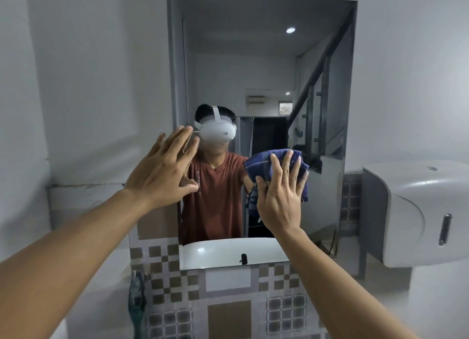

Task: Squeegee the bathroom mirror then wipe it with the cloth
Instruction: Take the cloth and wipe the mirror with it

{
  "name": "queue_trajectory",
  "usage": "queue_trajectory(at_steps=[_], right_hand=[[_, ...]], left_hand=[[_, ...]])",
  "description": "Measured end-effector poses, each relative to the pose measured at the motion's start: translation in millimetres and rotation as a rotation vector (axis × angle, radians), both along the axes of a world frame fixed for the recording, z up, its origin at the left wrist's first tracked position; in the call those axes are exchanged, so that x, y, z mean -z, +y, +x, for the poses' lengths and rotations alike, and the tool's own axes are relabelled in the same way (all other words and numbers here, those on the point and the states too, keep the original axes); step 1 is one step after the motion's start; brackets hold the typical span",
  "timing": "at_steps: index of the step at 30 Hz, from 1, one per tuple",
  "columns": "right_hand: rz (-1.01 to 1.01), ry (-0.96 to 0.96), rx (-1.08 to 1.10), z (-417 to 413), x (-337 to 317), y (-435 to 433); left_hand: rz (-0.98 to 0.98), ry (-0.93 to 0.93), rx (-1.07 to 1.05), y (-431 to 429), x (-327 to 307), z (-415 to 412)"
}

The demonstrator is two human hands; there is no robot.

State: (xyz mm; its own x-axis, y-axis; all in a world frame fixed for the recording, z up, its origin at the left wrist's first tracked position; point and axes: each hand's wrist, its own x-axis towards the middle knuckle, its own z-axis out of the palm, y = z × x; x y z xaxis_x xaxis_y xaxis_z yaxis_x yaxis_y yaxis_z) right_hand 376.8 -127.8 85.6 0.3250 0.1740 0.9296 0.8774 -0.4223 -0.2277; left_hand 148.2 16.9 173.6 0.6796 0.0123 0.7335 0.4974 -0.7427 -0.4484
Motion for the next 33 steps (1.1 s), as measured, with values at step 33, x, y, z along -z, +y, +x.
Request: queue_trajectory(at_steps=[33], right_hand=[[-0.542,-0.707,-0.227,-86,23,62]], left_hand=[[0.023,-0.069,0.005,8,-62,-2]])
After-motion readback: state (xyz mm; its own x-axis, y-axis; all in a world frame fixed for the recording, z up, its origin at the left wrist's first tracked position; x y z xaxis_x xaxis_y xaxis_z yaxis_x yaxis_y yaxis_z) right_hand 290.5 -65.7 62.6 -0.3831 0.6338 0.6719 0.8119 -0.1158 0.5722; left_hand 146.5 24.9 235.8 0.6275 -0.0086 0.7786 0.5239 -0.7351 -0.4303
